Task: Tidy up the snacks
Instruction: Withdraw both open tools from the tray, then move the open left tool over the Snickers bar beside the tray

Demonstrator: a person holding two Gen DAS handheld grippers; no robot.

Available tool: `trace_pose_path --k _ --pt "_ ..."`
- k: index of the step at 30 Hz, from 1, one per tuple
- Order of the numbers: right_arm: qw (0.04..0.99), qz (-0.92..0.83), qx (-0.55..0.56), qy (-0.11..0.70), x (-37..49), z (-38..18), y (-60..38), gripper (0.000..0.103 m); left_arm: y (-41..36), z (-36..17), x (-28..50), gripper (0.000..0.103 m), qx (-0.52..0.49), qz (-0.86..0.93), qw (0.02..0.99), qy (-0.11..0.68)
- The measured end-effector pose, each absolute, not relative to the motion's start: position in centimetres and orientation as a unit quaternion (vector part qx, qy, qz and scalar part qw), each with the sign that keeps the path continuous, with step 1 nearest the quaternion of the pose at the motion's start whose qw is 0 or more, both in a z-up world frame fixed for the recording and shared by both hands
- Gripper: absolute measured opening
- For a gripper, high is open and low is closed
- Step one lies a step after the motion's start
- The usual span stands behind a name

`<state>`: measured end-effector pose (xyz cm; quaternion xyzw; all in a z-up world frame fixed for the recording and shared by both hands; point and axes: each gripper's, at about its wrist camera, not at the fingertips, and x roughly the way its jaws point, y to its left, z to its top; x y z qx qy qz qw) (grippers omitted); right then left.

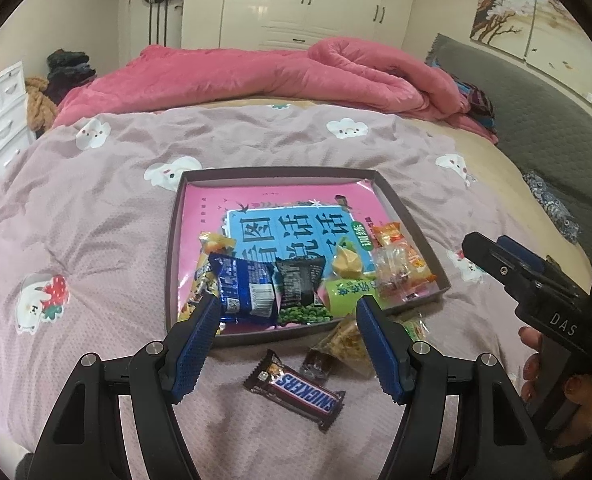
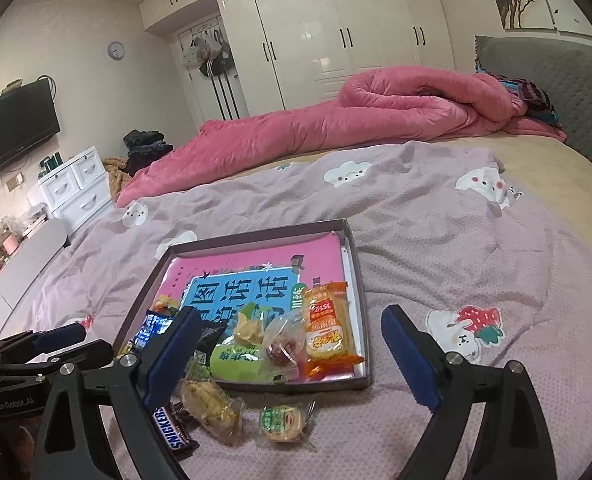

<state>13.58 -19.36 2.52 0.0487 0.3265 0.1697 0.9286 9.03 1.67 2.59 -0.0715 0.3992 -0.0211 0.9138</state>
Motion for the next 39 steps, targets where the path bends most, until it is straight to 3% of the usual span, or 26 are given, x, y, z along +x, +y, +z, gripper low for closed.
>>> trace_pose_path --k 25,39 --pt "0.929 0.160 0.049 0.330 10.8 2.9 -19.7 0.092 1.7 3.0 7.1 0.072 -0.079 -0.032 0.914 0.397" --pt "0.914 0.169 0.035 0.367 9.3 1.4 -18.9 0.092 2.9 0.7 6.0 0.072 -0.091 -0.023 0.897 0.431"
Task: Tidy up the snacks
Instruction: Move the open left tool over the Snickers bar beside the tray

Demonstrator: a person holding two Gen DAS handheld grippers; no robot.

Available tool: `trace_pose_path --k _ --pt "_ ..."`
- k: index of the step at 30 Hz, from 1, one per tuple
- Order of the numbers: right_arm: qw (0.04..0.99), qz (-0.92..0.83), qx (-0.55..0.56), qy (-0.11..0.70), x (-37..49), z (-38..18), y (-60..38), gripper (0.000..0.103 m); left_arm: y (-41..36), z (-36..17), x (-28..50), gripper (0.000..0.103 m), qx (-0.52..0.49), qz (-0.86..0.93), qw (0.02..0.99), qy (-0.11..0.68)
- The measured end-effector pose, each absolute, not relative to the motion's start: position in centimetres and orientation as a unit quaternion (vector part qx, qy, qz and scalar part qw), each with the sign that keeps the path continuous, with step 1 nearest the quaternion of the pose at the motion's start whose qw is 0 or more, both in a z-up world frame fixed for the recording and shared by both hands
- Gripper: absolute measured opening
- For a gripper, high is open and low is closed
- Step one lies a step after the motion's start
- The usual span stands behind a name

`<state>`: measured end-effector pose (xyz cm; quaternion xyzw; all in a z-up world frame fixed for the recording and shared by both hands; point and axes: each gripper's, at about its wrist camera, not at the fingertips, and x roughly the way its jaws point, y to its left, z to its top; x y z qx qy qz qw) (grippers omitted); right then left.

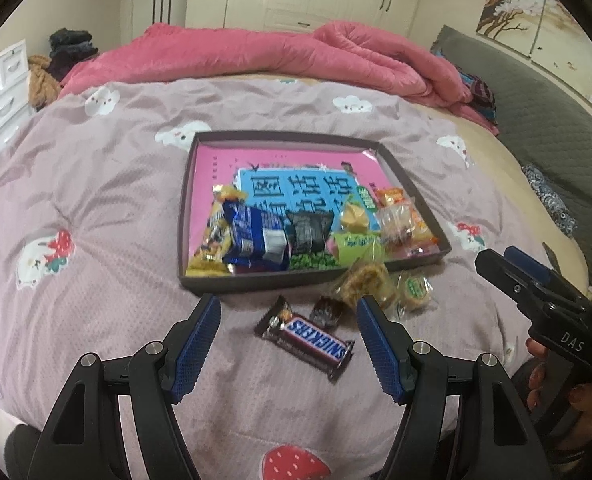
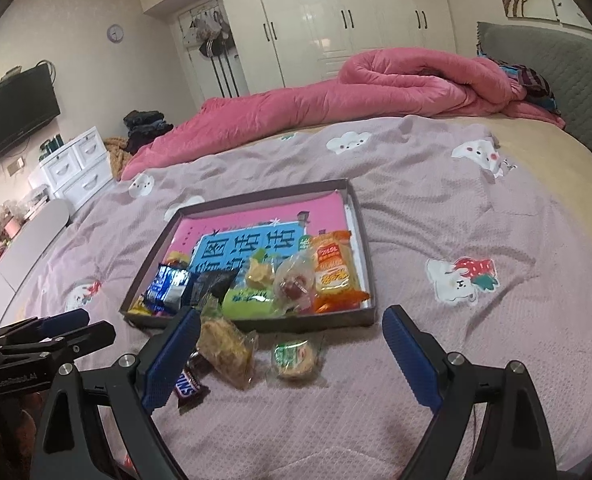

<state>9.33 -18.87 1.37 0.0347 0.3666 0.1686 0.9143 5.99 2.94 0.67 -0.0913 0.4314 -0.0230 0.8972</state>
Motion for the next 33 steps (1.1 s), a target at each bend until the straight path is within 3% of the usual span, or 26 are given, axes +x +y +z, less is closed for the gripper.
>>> trace_pose_path --k 33 --pt "0.895 0.210 -0.046 0.390 8.3 -1.1 -16.4 0.092 1.5 -6.1 7.0 0.072 -0.150 -0.021 0.845 0.513"
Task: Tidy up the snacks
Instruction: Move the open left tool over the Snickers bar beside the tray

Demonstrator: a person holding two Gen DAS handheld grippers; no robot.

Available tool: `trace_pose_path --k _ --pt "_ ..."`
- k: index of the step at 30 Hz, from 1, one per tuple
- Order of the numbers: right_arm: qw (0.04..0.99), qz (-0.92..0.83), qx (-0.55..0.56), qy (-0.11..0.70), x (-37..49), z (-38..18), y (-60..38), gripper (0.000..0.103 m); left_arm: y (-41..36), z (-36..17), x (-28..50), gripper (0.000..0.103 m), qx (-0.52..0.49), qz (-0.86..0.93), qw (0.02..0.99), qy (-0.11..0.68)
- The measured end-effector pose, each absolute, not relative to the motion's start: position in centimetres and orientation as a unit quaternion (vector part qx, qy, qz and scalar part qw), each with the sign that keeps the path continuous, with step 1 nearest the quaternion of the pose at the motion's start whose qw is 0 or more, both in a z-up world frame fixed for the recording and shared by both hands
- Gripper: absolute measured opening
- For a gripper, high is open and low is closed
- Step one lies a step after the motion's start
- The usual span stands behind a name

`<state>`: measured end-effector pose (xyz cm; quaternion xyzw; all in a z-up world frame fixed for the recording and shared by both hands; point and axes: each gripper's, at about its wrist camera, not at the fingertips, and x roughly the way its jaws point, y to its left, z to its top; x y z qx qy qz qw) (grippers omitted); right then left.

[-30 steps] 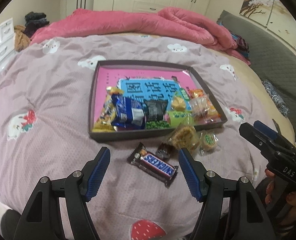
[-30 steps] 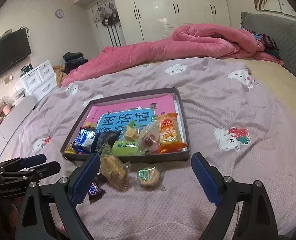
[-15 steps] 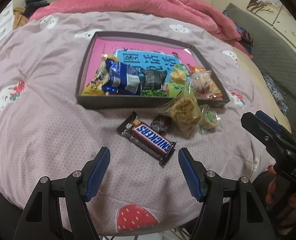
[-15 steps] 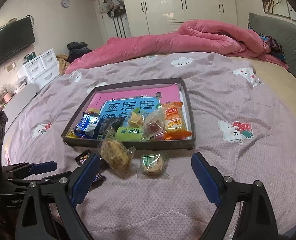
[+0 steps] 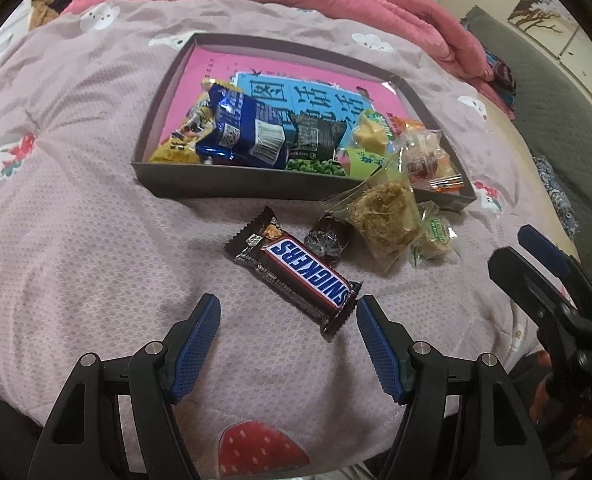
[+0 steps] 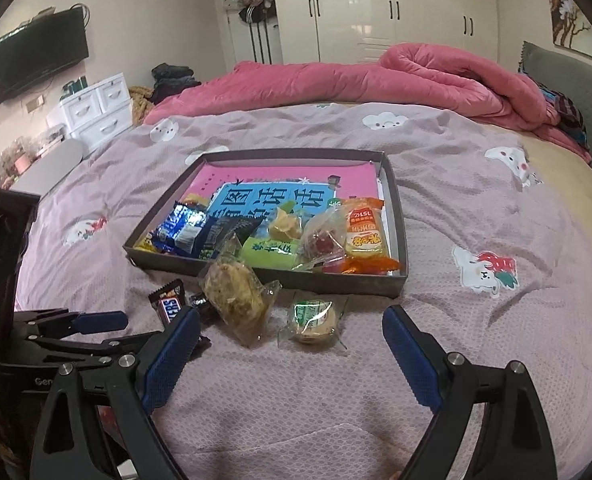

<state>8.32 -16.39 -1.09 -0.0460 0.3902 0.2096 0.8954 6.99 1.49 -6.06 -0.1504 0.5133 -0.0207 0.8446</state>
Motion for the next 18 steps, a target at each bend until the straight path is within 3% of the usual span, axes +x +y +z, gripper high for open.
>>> trace_pose_path --k 18 --pt "0.881 0.234 -0.037 0.409 10.6 -1.9 -16.8 0.092 0.1 -7.8 10.5 0.073 -0.132 0.007 0.837 0.531"
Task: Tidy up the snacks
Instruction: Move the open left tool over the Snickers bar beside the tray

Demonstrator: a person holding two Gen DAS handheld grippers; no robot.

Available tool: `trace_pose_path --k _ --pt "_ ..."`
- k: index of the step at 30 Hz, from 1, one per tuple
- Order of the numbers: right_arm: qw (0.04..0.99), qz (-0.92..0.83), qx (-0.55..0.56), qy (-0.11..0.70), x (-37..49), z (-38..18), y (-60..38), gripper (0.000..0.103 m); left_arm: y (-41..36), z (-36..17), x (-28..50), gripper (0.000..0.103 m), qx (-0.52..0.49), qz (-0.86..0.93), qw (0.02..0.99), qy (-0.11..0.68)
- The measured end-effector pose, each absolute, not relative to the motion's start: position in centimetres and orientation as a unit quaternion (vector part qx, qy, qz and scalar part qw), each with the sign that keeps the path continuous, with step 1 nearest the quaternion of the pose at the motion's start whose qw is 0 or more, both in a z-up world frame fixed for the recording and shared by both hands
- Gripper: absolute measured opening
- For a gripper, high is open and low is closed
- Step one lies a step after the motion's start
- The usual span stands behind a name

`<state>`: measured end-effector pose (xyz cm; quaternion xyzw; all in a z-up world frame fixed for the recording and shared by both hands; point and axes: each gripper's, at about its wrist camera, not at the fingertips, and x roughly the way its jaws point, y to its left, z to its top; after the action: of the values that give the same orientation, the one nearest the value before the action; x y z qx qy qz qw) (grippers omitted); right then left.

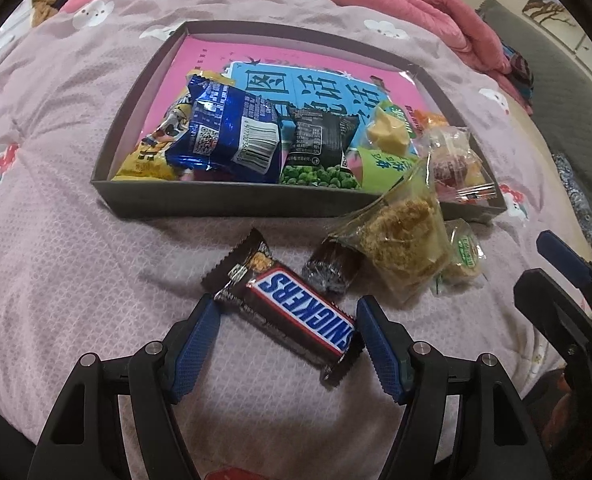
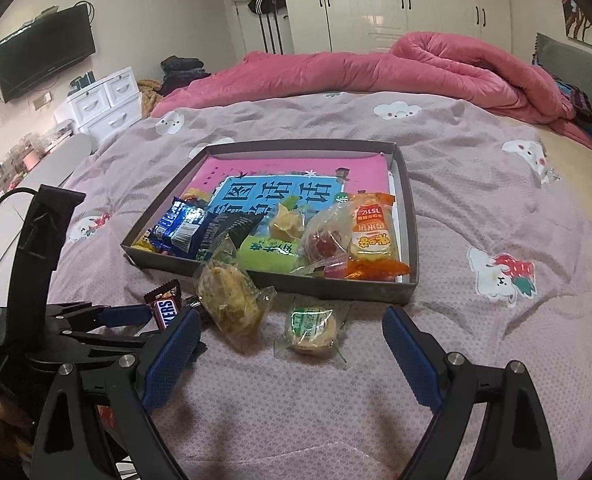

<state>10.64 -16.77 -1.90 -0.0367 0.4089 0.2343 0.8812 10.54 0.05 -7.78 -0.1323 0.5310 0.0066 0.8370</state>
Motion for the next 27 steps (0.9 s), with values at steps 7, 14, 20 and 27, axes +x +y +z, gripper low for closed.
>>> trace_pose_path --k 7,14,20,27 --pt "0.877 0.242 -0.038 0.414 11.4 -2.1 -16.5 0.092 -0.3 -8.2 10.8 0.075 -0.112 0.011 0.840 0.531" --pt "0.867 0.260 -0.079 0.418 12.0 -2.9 -14.7 0.092 0.5 -8.4 10.5 0.069 -0.111 0.012 0.838 0.535" --pt "0.856 0.283 -0.101 0.421 12.4 -3.4 -13.6 0.092 2.0 -8.1 9.3 0.067 -0.115 0.002 0.836 0.537" --pt "0.840 0.310 -0.137 0.424 12.5 -4.3 -11.9 0.092 3.5 -7.9 8.9 0.067 -0.140 -0.007 0.831 0.538"
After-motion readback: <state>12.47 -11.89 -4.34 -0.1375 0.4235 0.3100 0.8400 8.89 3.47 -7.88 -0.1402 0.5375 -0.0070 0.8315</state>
